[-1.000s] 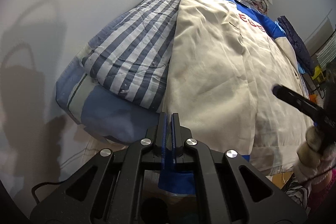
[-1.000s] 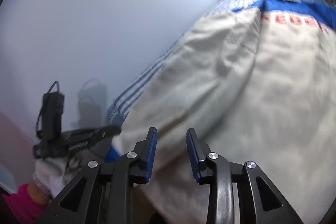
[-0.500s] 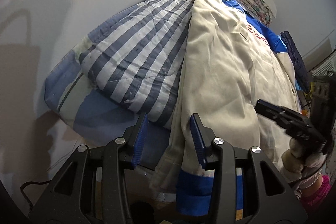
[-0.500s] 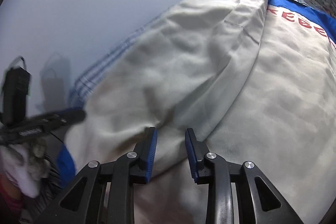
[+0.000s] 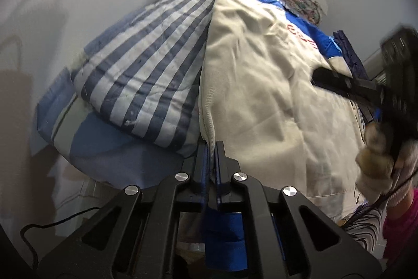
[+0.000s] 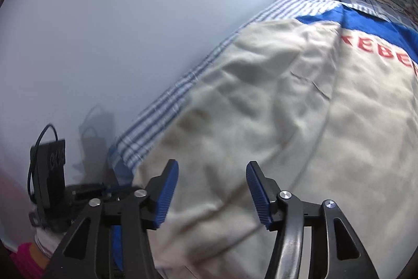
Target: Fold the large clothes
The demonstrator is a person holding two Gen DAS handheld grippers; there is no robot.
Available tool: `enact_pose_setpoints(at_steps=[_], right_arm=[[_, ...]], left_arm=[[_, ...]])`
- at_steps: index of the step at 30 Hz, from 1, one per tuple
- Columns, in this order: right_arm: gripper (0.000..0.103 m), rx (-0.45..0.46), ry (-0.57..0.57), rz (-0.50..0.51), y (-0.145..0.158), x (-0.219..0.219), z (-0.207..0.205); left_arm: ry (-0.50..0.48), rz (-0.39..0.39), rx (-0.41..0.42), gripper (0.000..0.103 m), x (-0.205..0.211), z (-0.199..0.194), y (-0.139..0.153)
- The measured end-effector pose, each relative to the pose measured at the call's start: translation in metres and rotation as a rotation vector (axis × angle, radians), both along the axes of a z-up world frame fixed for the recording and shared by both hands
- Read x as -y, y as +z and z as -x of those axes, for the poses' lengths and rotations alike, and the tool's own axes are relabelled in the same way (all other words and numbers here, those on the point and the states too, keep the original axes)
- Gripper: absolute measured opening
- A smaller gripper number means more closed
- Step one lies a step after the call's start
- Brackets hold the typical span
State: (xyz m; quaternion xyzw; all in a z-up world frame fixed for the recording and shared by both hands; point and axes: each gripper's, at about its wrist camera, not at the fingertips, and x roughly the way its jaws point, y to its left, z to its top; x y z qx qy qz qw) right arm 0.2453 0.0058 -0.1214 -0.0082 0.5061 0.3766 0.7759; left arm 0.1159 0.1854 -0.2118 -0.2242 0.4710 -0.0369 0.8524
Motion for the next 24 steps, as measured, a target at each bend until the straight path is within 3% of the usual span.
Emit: enact_pose_setpoints(at_steps=[9,17,20,23,24], right_arm=[[0.065,-0.089,0.002,0.082,-0.006,-0.080,-0.058],[0.064,-0.055,-0.019,0.337,-0.044,-0.142,-0.079],[0.052,-0.058,-0.034,0.400,-0.060,-0.150,-0.084],[0.030,-0.067,-0.050,0.418,-0.069,-0.145,-0.089],[0.018,-0.070,-0.052,0.408,-0.071,-0.141,-0.088]], left_arm=[[-0.036,-0.022,0.089,0.002,0.015,0.006,0.026],[-0.070,-0.026,0.108,0.002,0.021,0.004,0.029],[-0.073,-0.025,0.104,0.001,0.023,0.001,0.027],[-0.076,-0.023,0.103,0.001,0.025,-0.001,0.027],[-0.079,-0.026,0.106,0.001,0.026,-0.001,0.027]])
